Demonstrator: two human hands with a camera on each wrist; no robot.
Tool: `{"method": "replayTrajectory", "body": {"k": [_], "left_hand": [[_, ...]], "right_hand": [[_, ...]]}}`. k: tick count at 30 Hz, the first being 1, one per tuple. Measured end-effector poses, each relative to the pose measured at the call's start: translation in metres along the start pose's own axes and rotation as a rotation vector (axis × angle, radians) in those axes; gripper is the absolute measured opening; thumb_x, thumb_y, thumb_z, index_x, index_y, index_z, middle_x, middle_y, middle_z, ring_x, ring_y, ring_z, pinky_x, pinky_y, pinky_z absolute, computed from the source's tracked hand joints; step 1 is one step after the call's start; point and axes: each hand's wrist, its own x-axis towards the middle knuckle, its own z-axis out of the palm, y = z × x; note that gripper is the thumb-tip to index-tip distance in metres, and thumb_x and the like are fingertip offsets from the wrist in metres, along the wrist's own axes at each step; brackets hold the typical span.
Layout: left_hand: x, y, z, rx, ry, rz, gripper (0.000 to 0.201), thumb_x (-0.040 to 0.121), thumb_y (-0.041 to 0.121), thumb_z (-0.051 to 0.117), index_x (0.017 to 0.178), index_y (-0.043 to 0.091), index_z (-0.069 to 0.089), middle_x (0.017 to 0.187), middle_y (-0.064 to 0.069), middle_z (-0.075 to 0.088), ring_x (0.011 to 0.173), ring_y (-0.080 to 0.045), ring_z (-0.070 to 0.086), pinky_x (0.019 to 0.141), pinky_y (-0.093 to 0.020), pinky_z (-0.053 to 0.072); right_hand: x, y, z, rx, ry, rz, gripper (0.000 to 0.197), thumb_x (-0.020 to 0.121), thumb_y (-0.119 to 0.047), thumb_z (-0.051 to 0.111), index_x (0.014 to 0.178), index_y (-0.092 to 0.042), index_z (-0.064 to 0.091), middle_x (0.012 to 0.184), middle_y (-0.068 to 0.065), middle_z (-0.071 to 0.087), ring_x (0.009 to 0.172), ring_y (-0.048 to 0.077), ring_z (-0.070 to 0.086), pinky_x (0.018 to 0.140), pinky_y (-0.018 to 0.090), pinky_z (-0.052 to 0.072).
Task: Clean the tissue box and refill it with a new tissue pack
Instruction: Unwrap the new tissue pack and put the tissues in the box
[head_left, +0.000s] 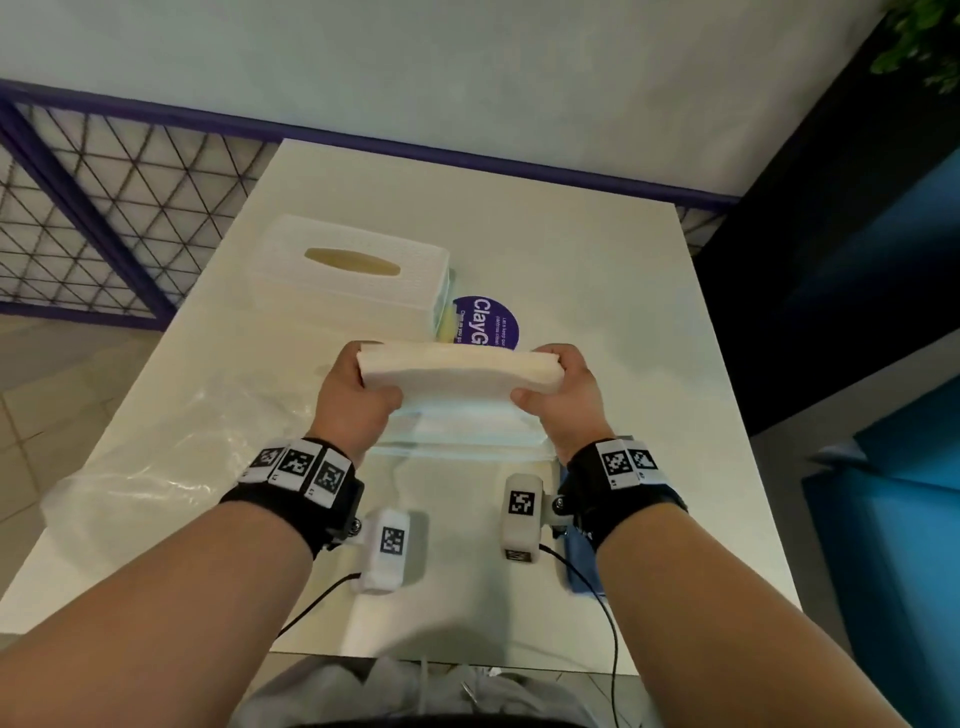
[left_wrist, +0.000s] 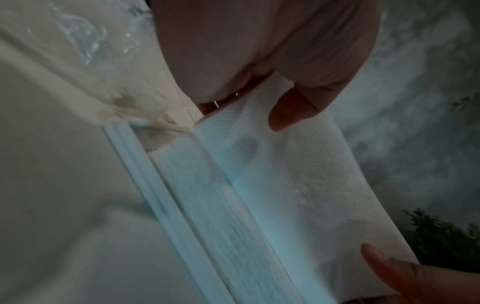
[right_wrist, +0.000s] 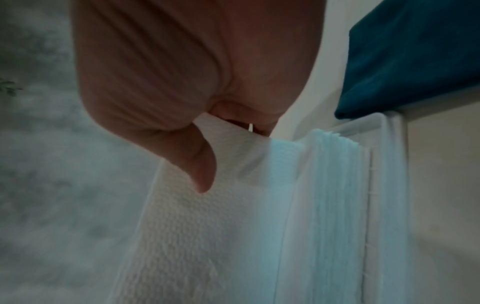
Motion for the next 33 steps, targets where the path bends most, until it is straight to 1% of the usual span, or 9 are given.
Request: {"method": "replayTrajectory", "body": {"k": [6, 10, 12, 17, 21, 25, 28, 30, 33], "left_hand": [[0.002, -0.004, 0.008, -0.015, 0.064, -0.007, 0.05, 0.071, -0.017, 0.048, 0.1, 0.024, 0.055, 0.078, 0.0, 0.057, 0.069, -0.017, 0.054, 0.061, -0.028, 0.047], [0.006, -0.011, 0.009, 0.037, 0.071, -0.053, 0.045, 0.077, -0.009, 0.053, 0.112, 0.019, 0.054, 0.09, -0.002, 0.063, 0.087, -0.024, 0.061, 0.086, -0.041, 0.053], [0.007, -0.01, 0.008, 0.085, 0.069, -0.041, 0.036, 0.081, -0.001, 0.058, 0.11, 0.021, 0.054, 0.094, 0.001, 0.064, 0.092, -0.023, 0.062, 0.091, -0.041, 0.051], [0.016, 0.005, -0.001, 0.271, 0.025, 0.062, 0.036, 0.083, 0.014, 0.068, 0.114, 0.021, 0.051, 0.103, -0.001, 0.063, 0.094, -0.022, 0.061, 0.085, -0.037, 0.051], [0.023, 0.002, -0.007, 0.357, 0.05, -0.005, 0.051, 0.076, 0.026, 0.076, 0.121, 0.021, 0.051, 0.099, -0.003, 0.068, 0.088, -0.023, 0.066, 0.084, -0.044, 0.055], [0.023, -0.007, -0.006, 0.381, 0.053, -0.056, 0.054, 0.076, 0.026, 0.076, 0.123, 0.019, 0.051, 0.098, -0.004, 0.067, 0.087, -0.023, 0.067, 0.083, -0.047, 0.056], [0.023, -0.01, -0.005, 0.401, 0.063, -0.069, 0.056, 0.076, 0.026, 0.077, 0.125, 0.017, 0.051, 0.101, -0.003, 0.066, 0.09, -0.022, 0.066, 0.083, -0.046, 0.056], [0.024, -0.011, -0.005, 0.426, 0.067, -0.067, 0.056, 0.077, 0.026, 0.076, 0.126, 0.016, 0.05, 0.102, -0.003, 0.065, 0.09, -0.022, 0.065, 0.081, -0.042, 0.056], [0.023, -0.014, -0.006, 0.528, 0.078, -0.053, 0.057, 0.078, 0.025, 0.075, 0.127, 0.012, 0.049, 0.104, -0.003, 0.062, 0.089, -0.021, 0.061, 0.072, -0.03, 0.051]], "right_hand": [[0.005, 0.005, 0.004, 0.002, 0.016, 0.012, 0.053, 0.072, 0.01, 0.06, 0.108, -0.029, 0.053, 0.088, -0.013, 0.058, 0.077, 0.006, 0.059, 0.063, 0.021, 0.048], [0.006, 0.009, 0.008, -0.039, 0.029, 0.012, 0.049, 0.074, 0.004, 0.06, 0.108, -0.031, 0.054, 0.088, -0.011, 0.06, 0.08, 0.014, 0.061, 0.067, 0.028, 0.051], [0.008, 0.006, 0.007, -0.05, 0.036, -0.003, 0.047, 0.077, 0.002, 0.061, 0.112, -0.028, 0.053, 0.089, -0.014, 0.059, 0.082, 0.013, 0.06, 0.071, 0.028, 0.051], [0.018, -0.012, -0.009, -0.043, 0.085, -0.014, 0.057, 0.078, -0.007, 0.069, 0.126, -0.027, 0.046, 0.097, -0.004, 0.062, 0.086, 0.015, 0.063, 0.077, 0.03, 0.054], [0.023, -0.012, -0.013, -0.085, 0.07, 0.088, 0.067, 0.079, -0.014, 0.073, 0.136, -0.024, 0.038, 0.087, -0.007, 0.061, 0.082, 0.014, 0.063, 0.079, 0.029, 0.051], [0.025, -0.005, -0.009, -0.124, 0.067, 0.146, 0.07, 0.078, -0.014, 0.074, 0.136, -0.022, 0.037, 0.099, 0.003, 0.064, 0.088, 0.02, 0.065, 0.086, 0.034, 0.053], [0.027, 0.0, -0.006, -0.13, 0.074, 0.161, 0.07, 0.077, -0.014, 0.075, 0.136, -0.021, 0.038, 0.094, 0.0, 0.063, 0.09, 0.021, 0.065, 0.089, 0.038, 0.054], [0.028, 0.003, -0.005, -0.154, 0.072, 0.161, 0.071, 0.076, -0.015, 0.075, 0.136, -0.02, 0.038, 0.09, -0.002, 0.062, 0.09, 0.021, 0.065, 0.089, 0.038, 0.054], [0.03, 0.008, -0.004, -0.255, 0.04, 0.162, 0.072, 0.078, -0.016, 0.074, 0.138, -0.019, 0.036, 0.113, 0.006, 0.062, 0.096, 0.021, 0.062, 0.087, 0.031, 0.051]]}}
